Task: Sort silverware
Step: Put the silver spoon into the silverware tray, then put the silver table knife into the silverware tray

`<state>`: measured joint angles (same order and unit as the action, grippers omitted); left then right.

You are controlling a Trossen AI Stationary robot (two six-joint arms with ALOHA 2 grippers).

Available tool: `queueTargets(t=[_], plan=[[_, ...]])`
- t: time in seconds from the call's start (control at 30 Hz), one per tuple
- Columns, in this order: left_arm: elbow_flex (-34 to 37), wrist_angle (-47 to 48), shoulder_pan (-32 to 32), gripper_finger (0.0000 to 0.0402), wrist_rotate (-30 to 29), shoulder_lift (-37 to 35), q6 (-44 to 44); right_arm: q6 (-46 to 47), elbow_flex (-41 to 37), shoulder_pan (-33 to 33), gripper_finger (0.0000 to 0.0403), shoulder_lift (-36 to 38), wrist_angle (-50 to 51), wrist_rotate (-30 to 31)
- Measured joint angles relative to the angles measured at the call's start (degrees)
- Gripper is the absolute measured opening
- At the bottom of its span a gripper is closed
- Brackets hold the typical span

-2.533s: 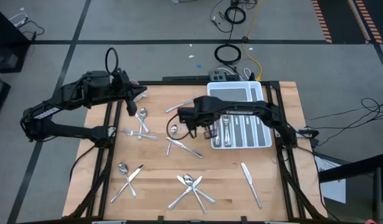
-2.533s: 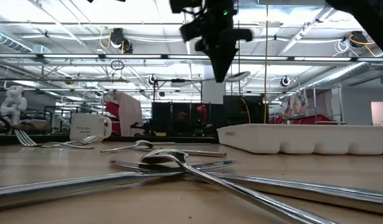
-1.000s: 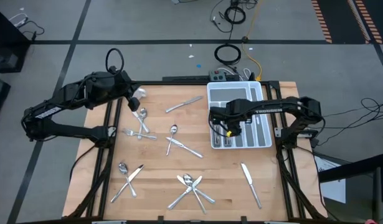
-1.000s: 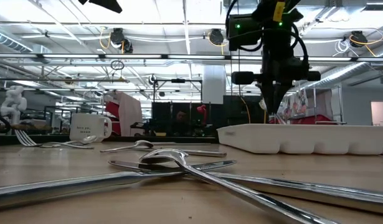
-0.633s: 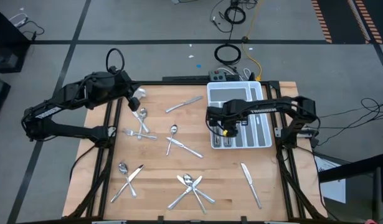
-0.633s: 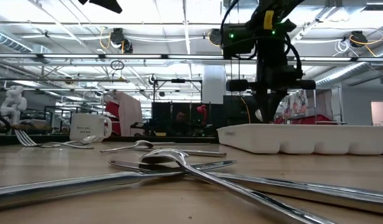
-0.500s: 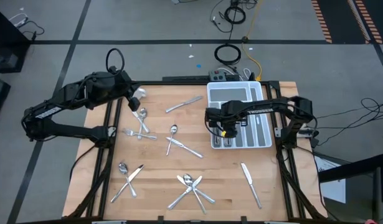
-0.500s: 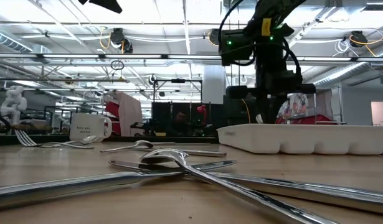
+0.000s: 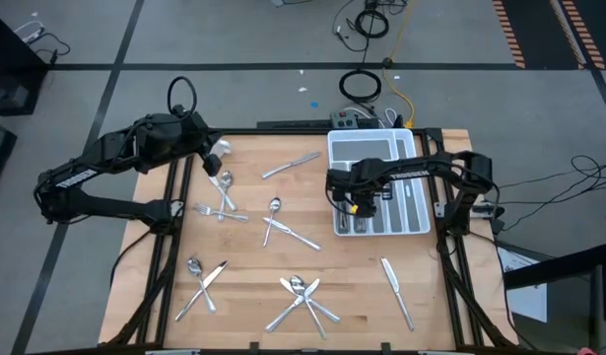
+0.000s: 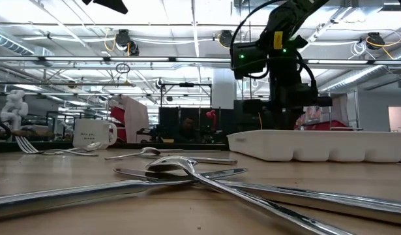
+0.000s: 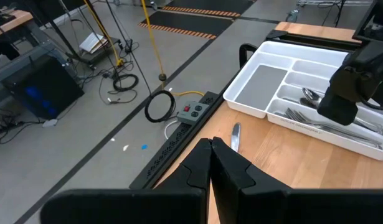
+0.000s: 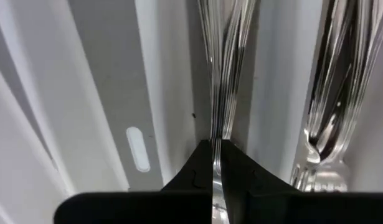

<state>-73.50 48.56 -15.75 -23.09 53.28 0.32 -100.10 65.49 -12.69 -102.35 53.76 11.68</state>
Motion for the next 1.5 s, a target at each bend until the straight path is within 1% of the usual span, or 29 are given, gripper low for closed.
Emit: queueTargets(t=[0.17, 0.3, 0.43, 0.63, 0.77, 0.87, 1.2, 1.27, 1.4, 1.43, 1.5], plan=[[0.0, 0.0, 0.0, 0.0013, 0.0, 0.0, 0.0, 1.0, -0.1, 0.0, 0.0000, 0.0, -2.3, 0.1], [0.0, 0.0, 0.0, 0.0013, 0.0, 0.0, 0.0, 5.7, -0.1, 0.0, 0.0009, 0.0, -4.3, 0.1], [0.0, 0.0, 0.0, 0.0013, 0.0, 0.0, 0.0, 10.2, -0.1, 0.0, 0.0035, 0.0, -4.5, -0.3], [0.0, 0.0, 0.0, 0.0013, 0.0, 0.0, 0.0, 18.2, 0.0, 0.0, 0.0082, 0.0, -4.5, -2.7], [0.0, 0.0, 0.0, 0.0013, 0.0, 0.0, 0.0, 20.2, 0.0, 0.0, 0.0106, 0.0, -4.3, -2.6], [0.0, 0.0, 0.0, 0.0013, 0.0, 0.0, 0.0, 23.2, 1.3, 0.0, 0.0115, 0.0, -3.1, -1.6], [0.0, 0.6, 0.0, 0.0013, 0.0, 0.5, 0.0, 29.7, 12.7, -0.1, 0.0115, 2.1, 2.2, -1.3], [0.0, 1.0, 0.0, 0.0013, 0.0, 0.8, 0.0, 32.7, 15.9, -0.1, 0.0114, 2.7, 4.3, -1.1], [0.0, 2.1, 0.0, 0.0013, 0.0, 1.4, 0.0, 44.8, 23.5, -0.1, 0.0114, 3.7, 9.4, 1.8], [0.0, 2.2, 0.0, 0.0013, 0.0, 1.5, 0.0, 48.7, 25.8, -0.1, 0.0114, 4.0, 11.5, 1.8], [0.0, 3.3, 0.0, 0.0013, 0.0, 1.7, 0.0, 59.6, 30.8, -0.1, 0.0114, 4.2, 15.8, 1.4]])
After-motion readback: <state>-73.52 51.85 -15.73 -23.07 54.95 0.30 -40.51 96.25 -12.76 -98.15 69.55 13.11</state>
